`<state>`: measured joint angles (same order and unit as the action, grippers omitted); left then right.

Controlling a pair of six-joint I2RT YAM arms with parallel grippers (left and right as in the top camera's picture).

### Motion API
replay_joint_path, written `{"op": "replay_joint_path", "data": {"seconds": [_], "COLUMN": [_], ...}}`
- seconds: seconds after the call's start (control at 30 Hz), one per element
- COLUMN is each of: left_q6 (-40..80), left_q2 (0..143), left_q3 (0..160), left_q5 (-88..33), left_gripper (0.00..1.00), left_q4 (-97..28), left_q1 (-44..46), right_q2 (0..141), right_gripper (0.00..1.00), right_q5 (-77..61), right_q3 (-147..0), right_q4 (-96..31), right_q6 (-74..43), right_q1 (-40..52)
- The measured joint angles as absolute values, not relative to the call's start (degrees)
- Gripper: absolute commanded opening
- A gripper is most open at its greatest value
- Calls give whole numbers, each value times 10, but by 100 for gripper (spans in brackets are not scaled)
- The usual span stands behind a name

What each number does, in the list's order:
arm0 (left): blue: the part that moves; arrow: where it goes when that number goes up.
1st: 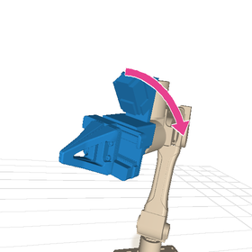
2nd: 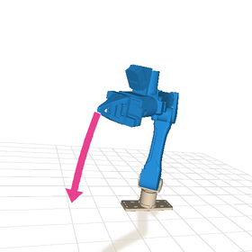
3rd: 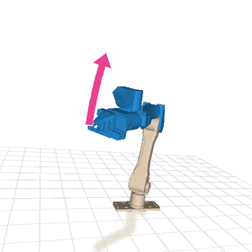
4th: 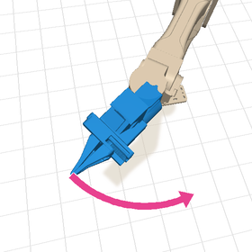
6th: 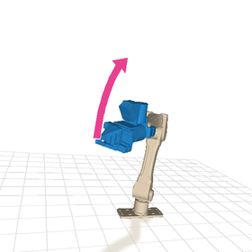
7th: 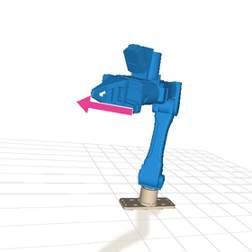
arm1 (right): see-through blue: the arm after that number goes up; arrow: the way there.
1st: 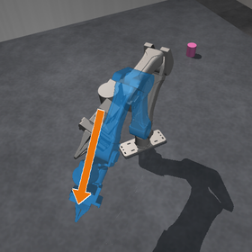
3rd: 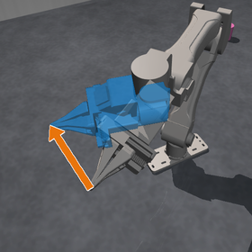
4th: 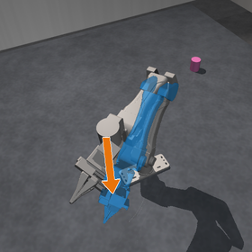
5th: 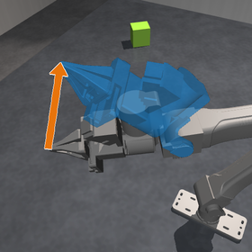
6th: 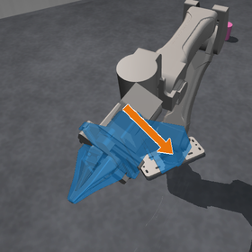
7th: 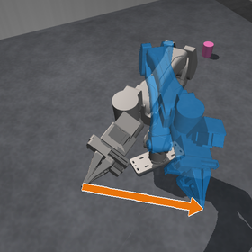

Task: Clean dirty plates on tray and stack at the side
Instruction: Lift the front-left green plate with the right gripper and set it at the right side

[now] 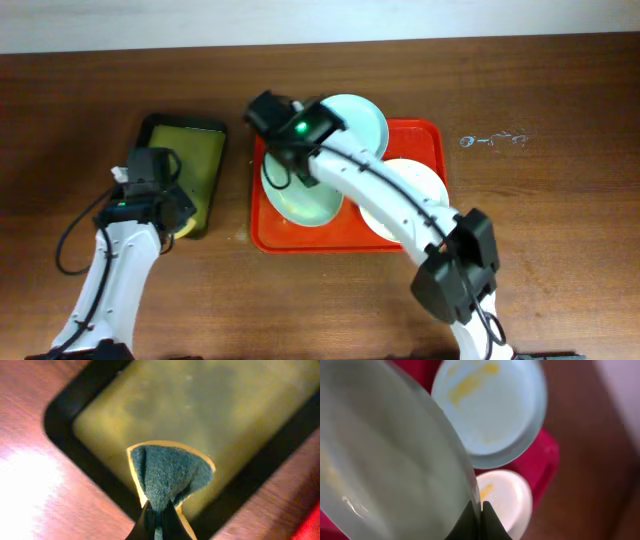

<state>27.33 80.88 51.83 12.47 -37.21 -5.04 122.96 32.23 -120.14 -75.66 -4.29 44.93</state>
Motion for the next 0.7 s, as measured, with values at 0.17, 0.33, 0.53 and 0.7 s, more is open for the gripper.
{"op": "replay_joint_path", "data": {"seconds": [0.17,0.33,0.53,0.7], "left_q6": [236,233,231,231], "left_q2": [809,809,809,809], "left_q3": [518,519,518,518], "left_q5": [76,63,62,62], "left_gripper": [0,0,0,0], "left_q4": [-382,-382,-384,-384], "left_q1": [-107,-107,-107,-107], "right_q2": [1230,1230,1230,1231], "right_gripper": [4,4,4,4], "right_q5": [649,783,560,-25], "right_q3": [-1212,-1212,-1209,-1204], "right_q4": [-757,-757,-731,-726], "right_q6": [-41,23,30,72], "right_q1": [560,612,524,137]}}
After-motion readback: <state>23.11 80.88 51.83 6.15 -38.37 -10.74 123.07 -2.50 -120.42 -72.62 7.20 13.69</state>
